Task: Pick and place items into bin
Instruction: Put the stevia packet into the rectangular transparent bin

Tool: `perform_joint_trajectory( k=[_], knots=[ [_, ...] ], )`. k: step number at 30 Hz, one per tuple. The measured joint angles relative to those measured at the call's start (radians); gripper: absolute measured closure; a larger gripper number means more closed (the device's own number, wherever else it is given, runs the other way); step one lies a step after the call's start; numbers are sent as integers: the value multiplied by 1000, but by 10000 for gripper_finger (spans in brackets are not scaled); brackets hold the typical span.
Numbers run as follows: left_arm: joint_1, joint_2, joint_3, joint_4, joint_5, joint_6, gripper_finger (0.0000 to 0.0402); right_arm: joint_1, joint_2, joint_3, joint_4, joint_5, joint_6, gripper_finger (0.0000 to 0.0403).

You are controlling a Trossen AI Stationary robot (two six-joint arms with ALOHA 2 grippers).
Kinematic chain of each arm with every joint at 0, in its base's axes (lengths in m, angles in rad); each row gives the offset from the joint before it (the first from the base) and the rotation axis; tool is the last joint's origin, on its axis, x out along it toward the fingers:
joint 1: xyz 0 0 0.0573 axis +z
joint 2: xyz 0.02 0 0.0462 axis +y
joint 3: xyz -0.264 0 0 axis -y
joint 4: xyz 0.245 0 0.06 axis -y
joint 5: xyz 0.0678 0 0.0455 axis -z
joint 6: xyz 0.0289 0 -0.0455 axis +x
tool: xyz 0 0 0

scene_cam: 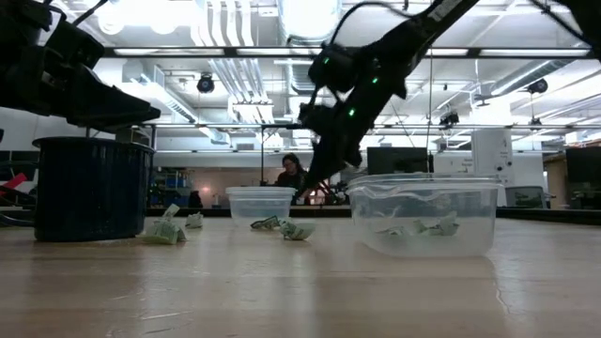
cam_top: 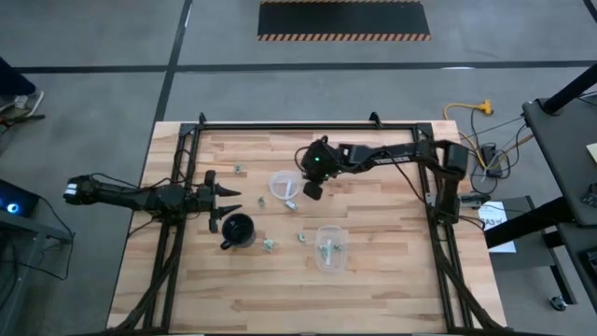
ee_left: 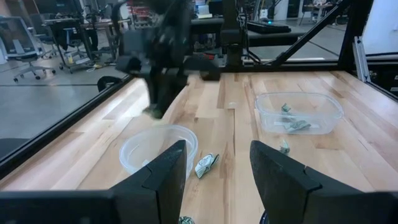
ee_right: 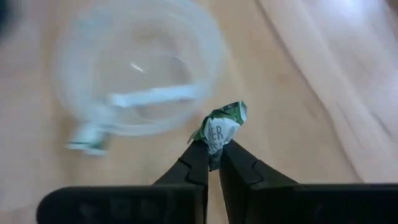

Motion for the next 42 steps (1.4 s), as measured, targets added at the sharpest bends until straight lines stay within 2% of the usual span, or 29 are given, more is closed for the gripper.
perform_joint_trajectory(
  k=[11, 16, 20, 26, 33, 37, 42],
  knots=[
    [0, 5, 0, 0, 0, 0, 240, 24, -233, -325, 281, -230, -26, 390],
    [0, 5, 0, 0, 0, 0, 240, 33, -291, -476, 537, -366, -25, 390],
    [0, 5, 0, 0, 0, 0, 240, 62, -296, -558, 664, -429, -23, 390],
    [0, 5, 0, 0, 0, 0, 240, 138, -290, -591, 702, -481, -79, 390],
    [0, 5, 0, 0, 0, 0, 240, 218, -292, -591, 763, -598, -183, 390],
    [0, 5, 0, 0, 0, 0, 240, 241, -292, -591, 765, -607, -208, 390],
    [0, 5, 0, 0, 0, 0, 240, 242, -292, -591, 764, -703, -208, 390]
  ],
)
